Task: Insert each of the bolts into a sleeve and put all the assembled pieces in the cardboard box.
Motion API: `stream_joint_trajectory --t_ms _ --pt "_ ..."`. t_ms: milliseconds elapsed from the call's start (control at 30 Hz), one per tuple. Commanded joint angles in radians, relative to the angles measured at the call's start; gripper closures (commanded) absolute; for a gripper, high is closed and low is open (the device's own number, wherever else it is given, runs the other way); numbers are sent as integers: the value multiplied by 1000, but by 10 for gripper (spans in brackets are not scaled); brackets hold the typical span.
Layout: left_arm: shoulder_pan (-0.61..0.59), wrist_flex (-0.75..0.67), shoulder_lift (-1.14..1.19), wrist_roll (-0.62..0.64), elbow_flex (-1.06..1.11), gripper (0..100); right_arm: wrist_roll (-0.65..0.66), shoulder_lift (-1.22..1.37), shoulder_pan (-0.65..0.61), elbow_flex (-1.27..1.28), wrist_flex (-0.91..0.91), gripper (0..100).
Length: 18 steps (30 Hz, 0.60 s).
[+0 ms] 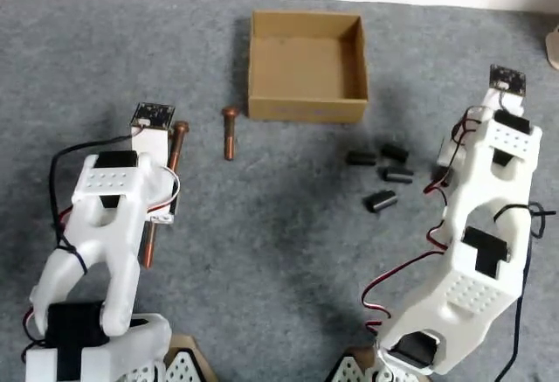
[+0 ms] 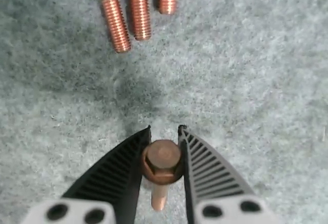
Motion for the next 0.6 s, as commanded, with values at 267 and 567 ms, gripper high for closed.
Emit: stream_joint_trajectory --t_ms 267,567 --pt "22 -23 -42 8 -2 995 -80 -10 -35 -54 -68 837" --pt "22 -18 -42 8 -2 995 -127 128 -58 -61 -70 837"
